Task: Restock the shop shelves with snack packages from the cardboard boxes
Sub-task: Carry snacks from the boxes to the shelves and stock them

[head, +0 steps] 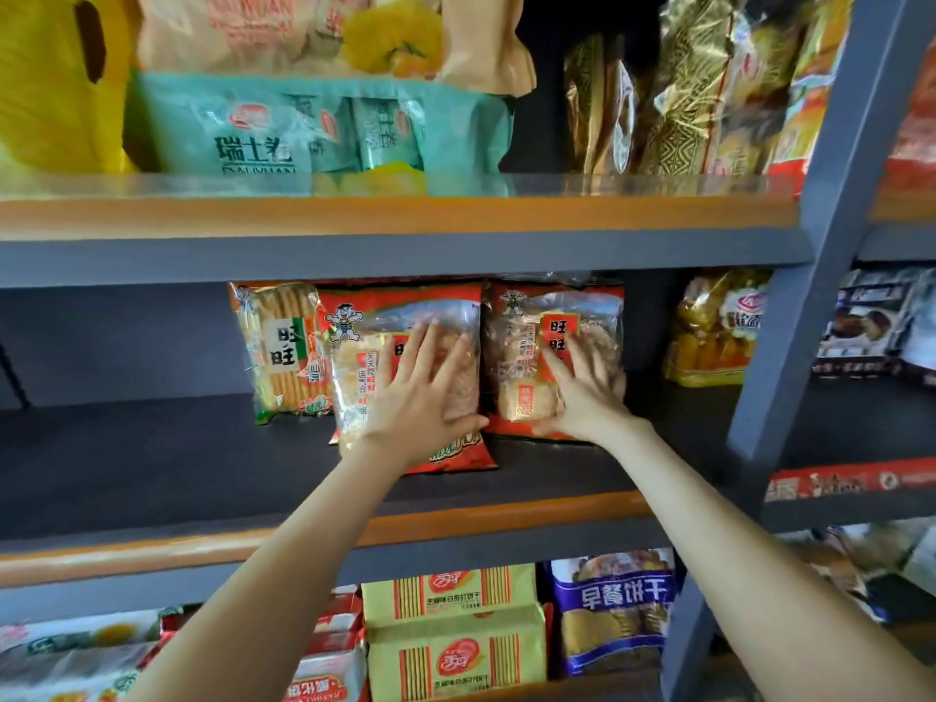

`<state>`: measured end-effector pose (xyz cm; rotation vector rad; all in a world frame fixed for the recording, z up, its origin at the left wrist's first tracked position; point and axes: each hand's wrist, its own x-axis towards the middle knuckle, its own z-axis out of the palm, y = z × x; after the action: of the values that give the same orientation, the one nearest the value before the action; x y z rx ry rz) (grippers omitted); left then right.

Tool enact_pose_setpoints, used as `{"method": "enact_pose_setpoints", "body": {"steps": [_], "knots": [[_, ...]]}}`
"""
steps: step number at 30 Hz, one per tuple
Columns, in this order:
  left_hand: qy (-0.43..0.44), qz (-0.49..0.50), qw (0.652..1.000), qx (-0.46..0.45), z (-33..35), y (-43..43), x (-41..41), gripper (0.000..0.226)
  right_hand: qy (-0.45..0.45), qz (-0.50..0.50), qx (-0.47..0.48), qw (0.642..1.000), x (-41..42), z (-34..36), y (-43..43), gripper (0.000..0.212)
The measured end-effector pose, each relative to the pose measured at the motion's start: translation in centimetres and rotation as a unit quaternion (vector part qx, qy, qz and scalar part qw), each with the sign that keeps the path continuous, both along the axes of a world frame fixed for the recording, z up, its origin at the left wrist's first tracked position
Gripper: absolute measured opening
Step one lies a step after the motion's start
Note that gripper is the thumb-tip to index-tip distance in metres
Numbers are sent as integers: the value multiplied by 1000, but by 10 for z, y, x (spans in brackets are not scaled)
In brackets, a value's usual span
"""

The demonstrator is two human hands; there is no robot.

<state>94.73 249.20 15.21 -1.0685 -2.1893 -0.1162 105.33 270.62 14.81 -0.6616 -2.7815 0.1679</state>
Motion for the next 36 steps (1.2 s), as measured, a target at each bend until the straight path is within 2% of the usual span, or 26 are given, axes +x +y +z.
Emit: {"method": "enact_pose_setpoints", "body": {"steps": [5,10,13,16,19,25,29,31,34,36], "knots": [[39,-17,999,30,-4,4,-3,95,13,-10,97,995,-20,-4,9,115],[66,-71,995,9,-4,10,1,78,-2,-44,165,985,-44,-8,15,125],[55,-74,996,0,-7,12,-2,74,-17,-35,184,982,-45,-7,19,117],[40,-71,996,-18,-5,11,-3,72,-1,49,188,981,-37,-7,20,100],[36,-73,996,-30,-5,10,-3,71,4,112,171,979,-29,-6,28,96],[10,-101,994,-28,2,4,1,69,-35,49,172,983,-35,-5,30,105],[-29,-91,995,-11,7,-13,12,63,-16,-7,150,989,-42,-3,5,100],[-68,-64,995,17,7,-26,19,60,25,-6,82,996,-39,5,-15,92],[-135,-30,986,90,0,-53,32,56,127,69,-28,989,-25,17,-55,56],[-187,-18,970,157,-7,-78,45,57,222,141,-96,960,-11,16,-89,29]]}}
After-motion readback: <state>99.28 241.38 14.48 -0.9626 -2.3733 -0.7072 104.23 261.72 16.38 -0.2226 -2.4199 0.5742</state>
